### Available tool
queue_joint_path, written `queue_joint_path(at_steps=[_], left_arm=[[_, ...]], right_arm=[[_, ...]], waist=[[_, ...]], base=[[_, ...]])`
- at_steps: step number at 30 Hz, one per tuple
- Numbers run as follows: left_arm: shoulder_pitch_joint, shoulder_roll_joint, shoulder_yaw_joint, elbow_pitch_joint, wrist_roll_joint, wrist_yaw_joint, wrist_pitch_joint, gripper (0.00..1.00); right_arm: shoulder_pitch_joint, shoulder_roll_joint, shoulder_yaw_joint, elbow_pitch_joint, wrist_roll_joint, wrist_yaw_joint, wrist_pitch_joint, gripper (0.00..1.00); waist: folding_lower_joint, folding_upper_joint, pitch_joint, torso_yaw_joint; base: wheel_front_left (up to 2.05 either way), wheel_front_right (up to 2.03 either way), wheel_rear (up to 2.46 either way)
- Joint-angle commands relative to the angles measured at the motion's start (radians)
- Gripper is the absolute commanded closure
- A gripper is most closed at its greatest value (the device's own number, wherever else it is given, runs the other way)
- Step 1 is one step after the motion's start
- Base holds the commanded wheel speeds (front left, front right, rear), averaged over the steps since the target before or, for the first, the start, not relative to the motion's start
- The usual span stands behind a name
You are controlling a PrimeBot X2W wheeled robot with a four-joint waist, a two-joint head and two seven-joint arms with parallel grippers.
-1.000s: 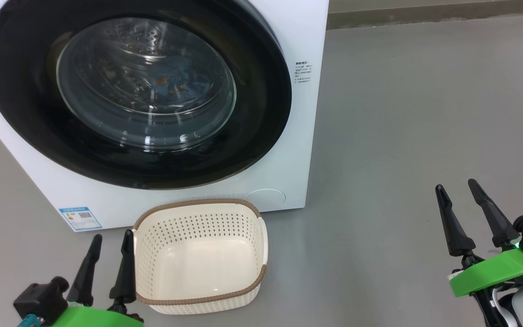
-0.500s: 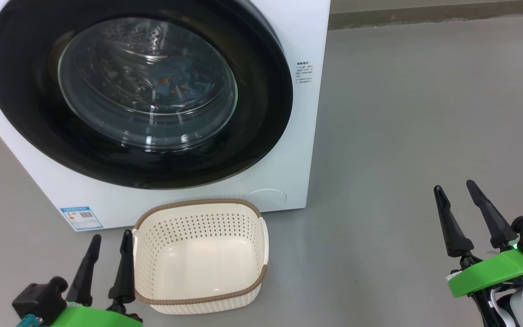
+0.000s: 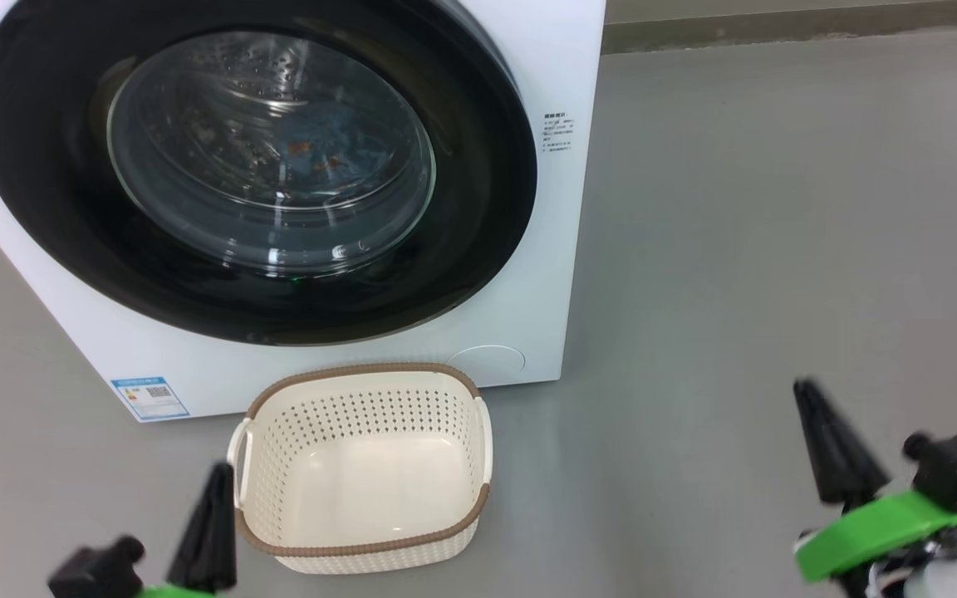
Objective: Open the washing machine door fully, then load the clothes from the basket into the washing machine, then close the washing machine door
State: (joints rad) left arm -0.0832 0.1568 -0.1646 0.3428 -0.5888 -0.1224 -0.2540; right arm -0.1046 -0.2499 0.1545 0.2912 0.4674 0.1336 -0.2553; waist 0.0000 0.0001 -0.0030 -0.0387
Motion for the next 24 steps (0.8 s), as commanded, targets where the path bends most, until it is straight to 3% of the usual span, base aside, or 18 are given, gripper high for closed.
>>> queue_joint_path(at_steps=[1, 7, 11, 24], left_arm=[[-0.008, 0.003, 0.003, -0.008, -0.007, 0.000, 0.002, 1.00], [-0.008, -0.002, 0.017, -0.013, -0.055, 0.000, 0.021, 1.00], [-0.008, -0.005, 0.025, -0.015, -0.088, -0.001, 0.032, 1.00], [-0.011, -0.017, 0.054, -0.024, -0.194, -0.002, 0.070, 1.00]], right_arm=[[-0.007, -0.005, -0.005, -0.009, 0.007, 0.000, 0.002, 1.00], [-0.005, 0.004, -0.017, -0.013, 0.063, 0.000, 0.019, 1.00], [-0.005, 0.011, -0.026, -0.013, 0.100, 0.000, 0.031, 1.00], [-0.006, 0.031, -0.052, -0.016, 0.219, -0.001, 0.068, 1.00]], waist=[[0.0000, -0.0001, 0.000, 0.000], [0.0023, -0.0001, -0.002, 0.002], [0.0003, -0.0001, 0.000, 0.003], [0.0001, -0.0001, 0.001, 0.007]], base=[[0.00, 0.00, 0.00], [0.00, 0.00, 0.00], [0.00, 0.00, 0.00], [0.00, 0.00, 0.00]])
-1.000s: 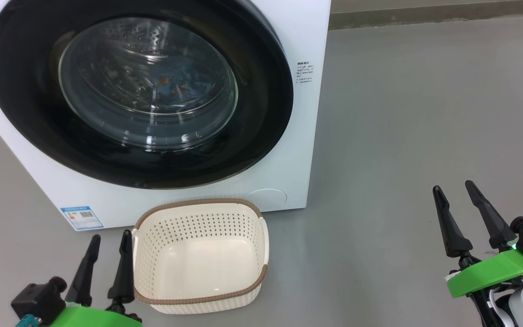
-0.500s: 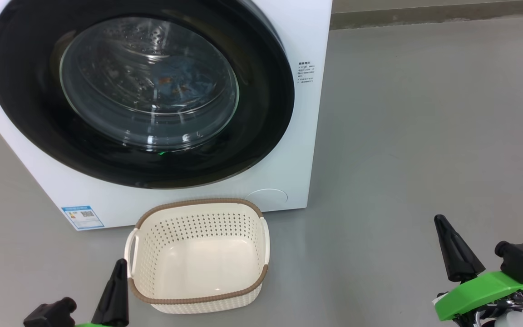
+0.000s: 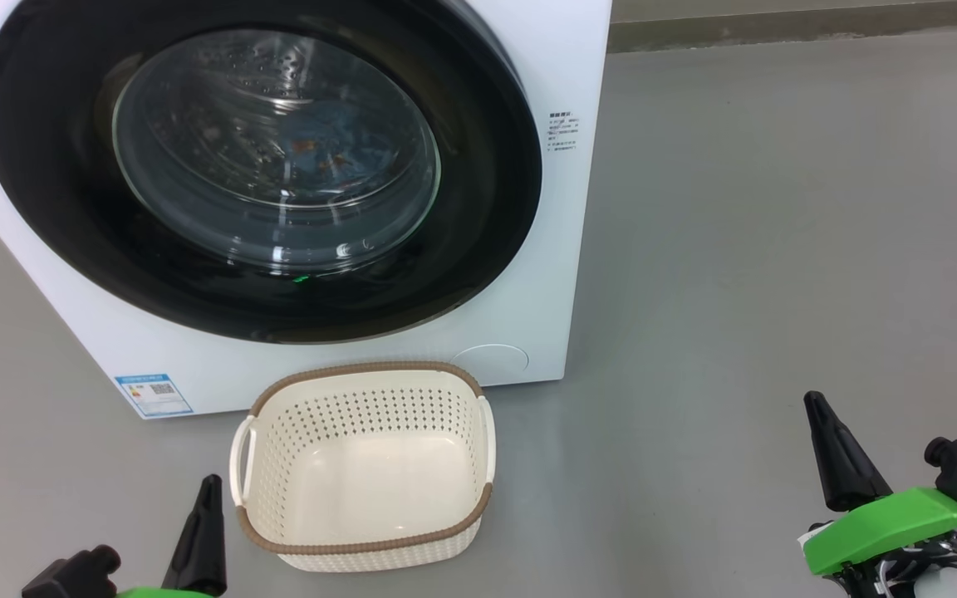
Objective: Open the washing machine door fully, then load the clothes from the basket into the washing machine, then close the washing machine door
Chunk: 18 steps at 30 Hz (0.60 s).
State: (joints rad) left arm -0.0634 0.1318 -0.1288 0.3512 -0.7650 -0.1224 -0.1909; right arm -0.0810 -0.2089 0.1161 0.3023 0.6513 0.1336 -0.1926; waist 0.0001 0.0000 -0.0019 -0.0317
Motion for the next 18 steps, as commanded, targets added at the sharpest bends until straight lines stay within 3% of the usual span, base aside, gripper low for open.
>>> queue_joint_path(at_steps=[1, 18], left_arm=[[-0.031, 0.007, 0.020, -0.033, -0.026, -0.002, 0.010, 1.00], [-0.033, -0.007, 0.056, -0.045, -0.156, -0.003, 0.057, 1.00]], right_arm=[[-0.030, -0.008, -0.016, -0.028, 0.044, -0.001, 0.009, 1.00], [-0.029, 0.018, -0.050, -0.032, 0.191, -0.001, 0.056, 1.00]], waist=[[-0.0001, 0.0000, 0.000, 0.001], [-0.0001, 0.0000, 0.001, 0.006]], base=[[0.00, 0.00, 0.00], [0.00, 0.00, 0.00]])
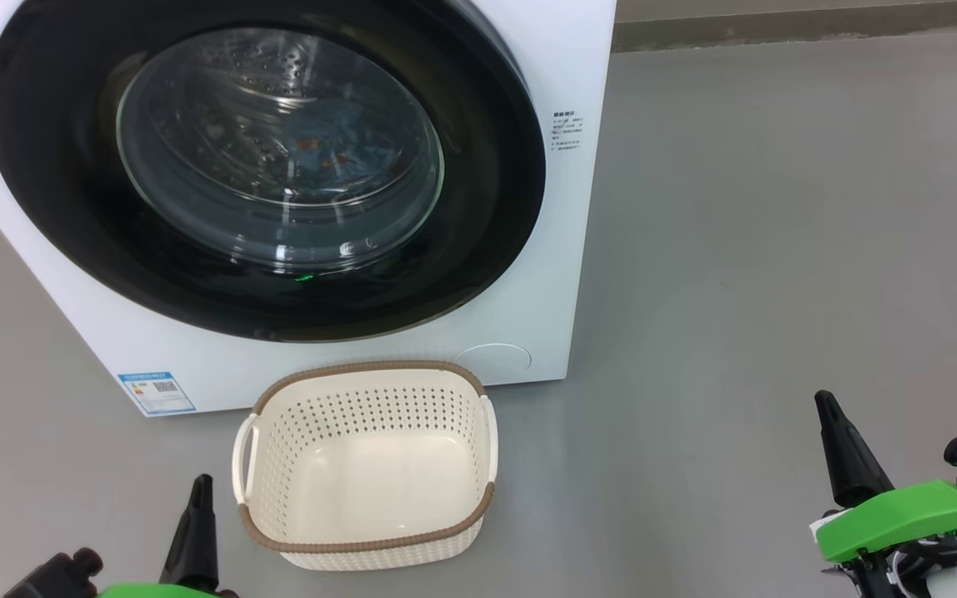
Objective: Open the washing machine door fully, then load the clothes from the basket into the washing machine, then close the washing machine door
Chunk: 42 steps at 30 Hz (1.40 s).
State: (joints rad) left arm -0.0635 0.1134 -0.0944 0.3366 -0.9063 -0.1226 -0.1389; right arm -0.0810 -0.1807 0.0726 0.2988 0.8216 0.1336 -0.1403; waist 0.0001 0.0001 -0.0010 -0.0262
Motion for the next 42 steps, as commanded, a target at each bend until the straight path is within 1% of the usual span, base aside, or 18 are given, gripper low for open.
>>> queue_joint_path(at_steps=[1, 42], left_arm=[[-0.033, 0.011, 0.024, -0.031, -0.023, -0.003, 0.008, 1.00], [-0.039, -0.026, 0.115, -0.060, -0.357, -0.005, 0.129, 1.00]], right_arm=[[-0.029, -0.009, -0.008, -0.029, 0.029, -0.001, 0.006, 1.00], [-0.028, 0.059, -0.095, -0.042, 0.403, -0.002, 0.127, 1.00]], waist=[[0.0000, -0.0001, 0.000, 0.000], [0.0000, -0.0001, 0.002, 0.013]], base=[[0.00, 0.00, 0.00], [0.00, 0.00, 0.00]])
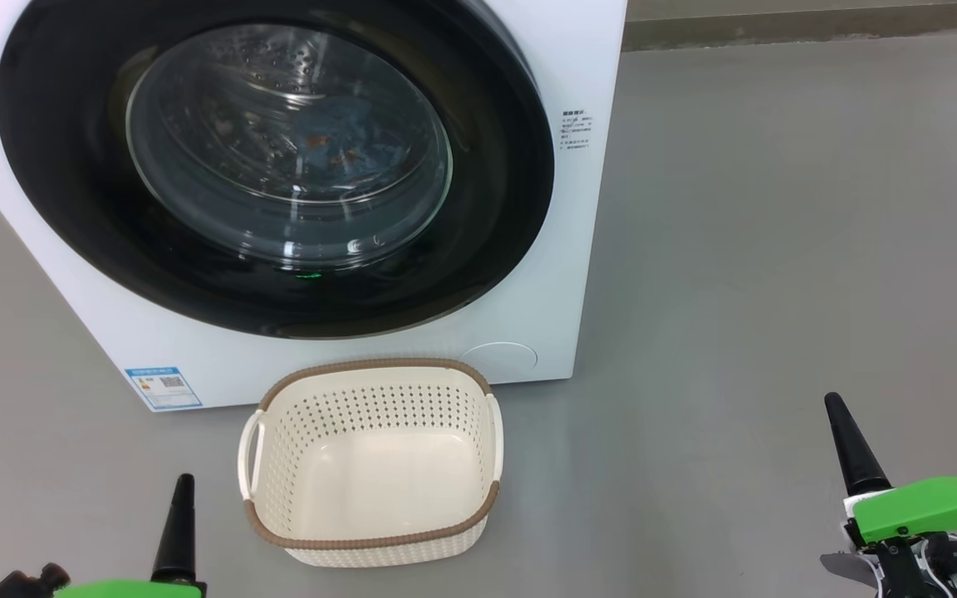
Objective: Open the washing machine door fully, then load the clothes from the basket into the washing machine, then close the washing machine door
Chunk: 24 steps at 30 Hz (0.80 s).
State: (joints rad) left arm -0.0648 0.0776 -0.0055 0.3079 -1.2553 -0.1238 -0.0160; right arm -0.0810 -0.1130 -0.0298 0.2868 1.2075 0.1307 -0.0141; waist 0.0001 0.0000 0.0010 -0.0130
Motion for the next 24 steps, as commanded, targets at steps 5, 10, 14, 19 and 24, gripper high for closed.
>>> queue_joint_path(at_steps=[5, 10, 14, 19, 24], left_arm=[[-0.038, 0.006, 0.037, -0.035, -0.049, -0.004, 0.020, 1.00], [-0.039, 0.001, 0.048, -0.039, -0.089, -0.005, 0.035, 1.00], [-0.040, -0.002, 0.057, -0.042, -0.122, -0.005, 0.047, 1.00], [-0.040, -0.007, 0.068, -0.045, -0.163, -0.005, 0.062, 1.00], [-0.041, -0.011, 0.079, -0.049, -0.203, -0.006, 0.076, 1.00]], right_arm=[[-0.028, 0.000, -0.003, -0.031, 0.062, 0.001, 0.016, 1.00], [-0.028, 0.008, -0.014, -0.032, 0.108, 0.001, 0.031, 1.00], [-0.028, 0.014, -0.022, -0.034, 0.144, 0.001, 0.042, 1.00], [-0.027, 0.023, -0.033, -0.035, 0.190, 0.001, 0.057, 1.00], [-0.027, 0.031, -0.044, -0.037, 0.235, 0.000, 0.072, 1.00]], waist=[[0.0000, 0.0000, 0.000, 0.001], [0.0000, 0.0000, 0.000, 0.003], [0.0000, 0.0000, 0.001, 0.004], [0.0000, 0.0000, 0.001, 0.006], [0.0000, 0.0000, 0.001, 0.007]], base=[[0.00, 0.00, 0.00], [0.00, 0.00, 0.00], [0.00, 0.00, 0.00], [0.00, 0.00, 0.00], [0.00, 0.00, 0.00]])
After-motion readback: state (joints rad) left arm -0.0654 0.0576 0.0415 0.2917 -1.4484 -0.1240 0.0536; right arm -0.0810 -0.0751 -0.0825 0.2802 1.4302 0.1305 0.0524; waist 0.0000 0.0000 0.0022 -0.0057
